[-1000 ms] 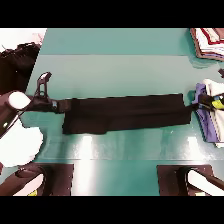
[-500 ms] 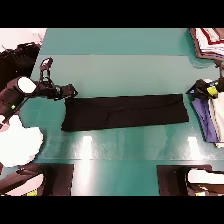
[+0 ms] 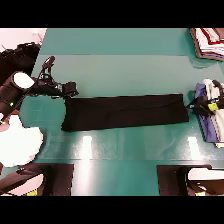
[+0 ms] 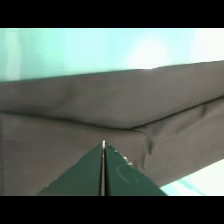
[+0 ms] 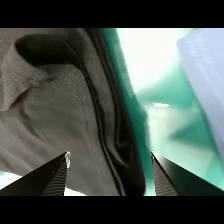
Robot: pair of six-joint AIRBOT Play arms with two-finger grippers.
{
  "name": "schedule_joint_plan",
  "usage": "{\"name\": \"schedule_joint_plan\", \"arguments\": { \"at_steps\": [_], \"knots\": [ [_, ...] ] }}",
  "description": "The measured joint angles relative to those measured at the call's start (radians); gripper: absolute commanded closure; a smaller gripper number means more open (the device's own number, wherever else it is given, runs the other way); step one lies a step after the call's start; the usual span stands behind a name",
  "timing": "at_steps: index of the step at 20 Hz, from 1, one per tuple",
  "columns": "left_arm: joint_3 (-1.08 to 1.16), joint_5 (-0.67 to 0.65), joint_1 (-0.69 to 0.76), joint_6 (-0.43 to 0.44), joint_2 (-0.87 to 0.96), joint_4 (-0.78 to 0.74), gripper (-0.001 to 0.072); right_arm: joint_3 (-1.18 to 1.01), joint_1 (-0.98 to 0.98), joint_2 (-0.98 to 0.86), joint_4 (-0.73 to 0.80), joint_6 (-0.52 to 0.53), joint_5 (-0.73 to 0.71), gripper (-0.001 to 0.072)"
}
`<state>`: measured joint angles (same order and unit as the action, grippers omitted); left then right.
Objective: Fold the shirts.
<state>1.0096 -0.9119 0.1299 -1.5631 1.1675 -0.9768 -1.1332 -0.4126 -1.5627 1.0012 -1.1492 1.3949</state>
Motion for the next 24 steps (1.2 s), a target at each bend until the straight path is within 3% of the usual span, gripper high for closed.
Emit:
{"name": "schedule_joint_plan", "arguments": {
  "at_steps": [2,3,5,12,19,24],
  "knots": [
    [0.0,0.014,0.037,0.0,0.001,0.018,0.0683,0.017,0.021,-0.027,-0.051,0.027,-0.01,0.0247],
    [0.0,0.032,0.063,0.0,0.001,0.02,0.0683,0.023,0.035,-0.038,-0.068,0.034,-0.019,0.0357],
    [0.0,0.088,0.129,-0.002,0.008,0.029,0.0684,0.03,0.065,-0.049,-0.074,0.055,-0.059,0.0693],
    [0.089,0.205,0.347,-0.048,0.207,0.041,0.0683,0.036,0.114,0.064,-0.161,0.098,-0.104,0.0696],
    [0.322,0.191,0.51,-0.059,0.515,0.045,0.0683,0.03,0.231,0.293,-0.377,0.102,-0.09,0.0696],
    [0.375,0.168,0.535,-0.061,0.592,0.04,0.0683,-0.07,0.366,0.363,-0.432,0.086,-0.084,0.0696]
  ]
}}
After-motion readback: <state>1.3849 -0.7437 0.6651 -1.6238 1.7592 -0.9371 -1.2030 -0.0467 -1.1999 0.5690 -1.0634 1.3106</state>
